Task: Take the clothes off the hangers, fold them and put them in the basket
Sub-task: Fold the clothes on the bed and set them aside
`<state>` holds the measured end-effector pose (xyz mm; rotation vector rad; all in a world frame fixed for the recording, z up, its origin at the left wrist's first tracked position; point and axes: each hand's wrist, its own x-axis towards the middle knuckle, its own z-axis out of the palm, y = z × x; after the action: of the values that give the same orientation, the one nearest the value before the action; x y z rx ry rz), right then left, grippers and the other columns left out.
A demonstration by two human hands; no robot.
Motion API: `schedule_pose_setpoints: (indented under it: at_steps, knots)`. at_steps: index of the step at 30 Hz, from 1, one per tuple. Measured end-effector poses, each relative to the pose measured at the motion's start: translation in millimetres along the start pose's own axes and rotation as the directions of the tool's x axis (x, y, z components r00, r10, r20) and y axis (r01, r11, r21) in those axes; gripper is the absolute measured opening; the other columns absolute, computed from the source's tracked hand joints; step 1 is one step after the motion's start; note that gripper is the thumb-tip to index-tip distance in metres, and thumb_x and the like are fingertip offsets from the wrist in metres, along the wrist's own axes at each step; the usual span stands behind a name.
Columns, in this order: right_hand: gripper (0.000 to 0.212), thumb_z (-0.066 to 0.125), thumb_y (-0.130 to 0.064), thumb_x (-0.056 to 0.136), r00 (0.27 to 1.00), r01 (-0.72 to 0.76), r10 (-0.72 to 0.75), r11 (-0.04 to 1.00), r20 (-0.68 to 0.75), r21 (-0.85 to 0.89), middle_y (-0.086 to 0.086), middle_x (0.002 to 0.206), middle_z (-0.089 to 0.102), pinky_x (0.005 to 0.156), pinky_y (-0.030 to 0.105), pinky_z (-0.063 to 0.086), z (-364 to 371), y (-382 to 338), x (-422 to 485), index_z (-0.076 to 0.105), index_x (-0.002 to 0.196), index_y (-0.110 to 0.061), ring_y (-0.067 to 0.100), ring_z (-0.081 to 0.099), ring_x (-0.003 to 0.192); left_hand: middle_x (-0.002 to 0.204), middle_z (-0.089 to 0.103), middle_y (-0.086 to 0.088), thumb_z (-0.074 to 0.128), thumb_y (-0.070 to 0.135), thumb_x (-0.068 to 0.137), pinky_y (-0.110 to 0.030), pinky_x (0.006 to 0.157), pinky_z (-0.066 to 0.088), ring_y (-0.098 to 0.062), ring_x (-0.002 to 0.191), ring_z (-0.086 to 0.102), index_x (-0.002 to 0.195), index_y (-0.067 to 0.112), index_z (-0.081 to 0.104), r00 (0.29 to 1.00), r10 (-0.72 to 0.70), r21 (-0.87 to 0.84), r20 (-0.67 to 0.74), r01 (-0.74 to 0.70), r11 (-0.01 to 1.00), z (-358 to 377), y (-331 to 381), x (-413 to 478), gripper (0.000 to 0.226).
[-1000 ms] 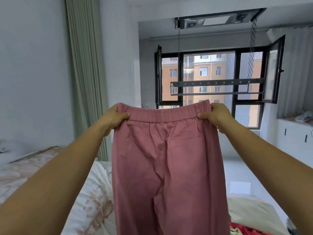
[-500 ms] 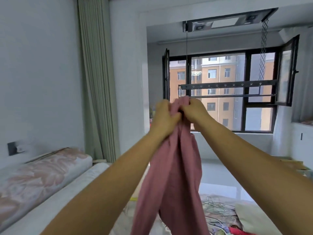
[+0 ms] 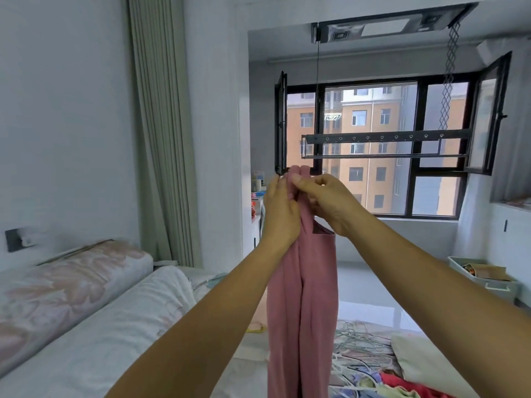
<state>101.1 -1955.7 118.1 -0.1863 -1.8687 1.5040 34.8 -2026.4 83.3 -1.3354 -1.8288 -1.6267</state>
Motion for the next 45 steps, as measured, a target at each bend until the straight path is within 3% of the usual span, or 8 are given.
schedule_pose_setpoints:
  at_steps: [4,7,10,14,20,24,30,45]
  knots:
    - [0.026,0.059,-0.013,0.088,0.980,0.018,-0.044,0.991,-0.192,-0.132,0.003,0.063,0.051,0.057,0.024,0.038,-13.4,-3.4,3.2,0.048,0.064,-0.013,0.012,0.047,0.057,0.139,0.035,0.012,0.042,0.003,0.094,-0.008,0.104,0.028,0.005,0.123,0.038,0.140,0.017,0.037,0.966,0.078,-0.218,0.247,-0.023,0.976,-2.1,2.6,-6.2,0.049]
    - [0.012,0.054,-0.014,0.088,0.970,0.004,-0.046,0.985,-0.240,-0.171,0.004,0.073,0.048,0.060,0.027,0.035,-30.2,-4.6,5.0,0.051,0.077,-0.013,0.014,0.043,0.064,0.125,0.056,0.001,0.046,0.015,0.096,-0.023,0.097,0.040,-0.012,0.116,0.051,0.114,0.023,0.058,0.970,-0.201,-0.394,0.137,0.240,0.887,-13.8,-18.0,-7.4,0.023]
    - [0.011,0.052,-0.015,0.091,0.971,0.026,-0.039,0.998,-0.234,-0.056,0.001,0.078,0.056,0.062,0.025,0.042,-42.7,-14.6,4.0,0.055,0.081,-0.018,0.012,0.050,0.068,0.100,0.056,-0.004,0.044,0.036,0.097,-0.033,0.093,0.044,-0.021,0.102,0.052,0.092,0.016,0.055,0.788,-0.609,-0.305,0.088,0.603,0.737,-24.1,-59.3,-14.5,0.023]
    - [0.022,0.047,-0.011,0.092,0.960,0.093,-0.076,0.994,-0.271,0.051,-0.002,0.067,0.055,0.055,0.019,0.044,-55.3,-32.3,6.0,0.054,0.073,-0.019,0.008,0.051,0.056,0.113,0.057,-0.010,0.034,0.059,0.092,-0.038,0.096,0.043,-0.024,0.106,0.054,0.122,0.005,0.051,0.613,-0.755,-0.127,0.232,0.789,0.601,-16.1,-95.2,-40.3,0.064]
    - [0.025,0.042,-0.012,0.094,0.953,0.122,-0.096,0.990,-0.287,0.077,-0.001,0.069,0.052,0.050,0.015,0.042,-74.8,-30.8,5.7,0.050,0.071,-0.018,0.007,0.049,0.057,0.077,0.068,0.001,0.025,0.068,0.087,-0.034,0.085,0.050,-0.018,0.077,0.062,0.085,0.017,0.065,0.579,-0.634,-0.151,0.513,0.788,0.597,-6.1,-73.5,-58.6,0.065]
    - [0.025,0.040,-0.011,0.094,0.944,0.110,-0.089,0.993,-0.317,0.050,0.000,0.071,0.051,0.053,0.017,0.040,-88.2,-17.7,4.4,0.050,0.072,-0.018,0.010,0.047,0.062,0.101,0.071,0.008,0.036,0.052,0.094,-0.024,0.089,0.050,-0.009,0.100,0.065,0.103,0.026,0.067,0.587,-0.489,-0.252,0.646,0.768,0.588,9.1,-67.8,-85.8,0.041]
    - [0.022,0.041,-0.011,0.096,0.968,0.106,-0.095,0.994,-0.234,0.037,0.000,0.080,0.061,0.067,0.024,0.049,-113.2,-20.3,2.4,0.056,0.081,-0.018,0.012,0.057,0.071,0.084,0.070,0.001,0.069,0.031,0.075,-0.024,0.068,0.050,-0.014,0.076,0.061,0.087,0.015,0.065,0.797,-0.510,-0.452,0.323,0.603,0.657,-6.1,-68.4,-71.3,0.021]
    - [0.022,0.036,-0.017,0.101,0.986,0.016,-0.015,1.000,-0.165,0.005,0.003,0.099,0.062,0.062,0.022,0.051,-123.7,28.2,20.8,0.054,0.112,-0.021,0.017,0.058,0.082,0.093,0.074,-0.001,0.080,0.051,0.045,-0.029,0.078,0.053,-0.021,0.089,0.070,0.101,0.016,0.070,0.726,-0.590,-0.051,0.352,0.645,0.763,-50.3,-102.7,-109.0,0.066]
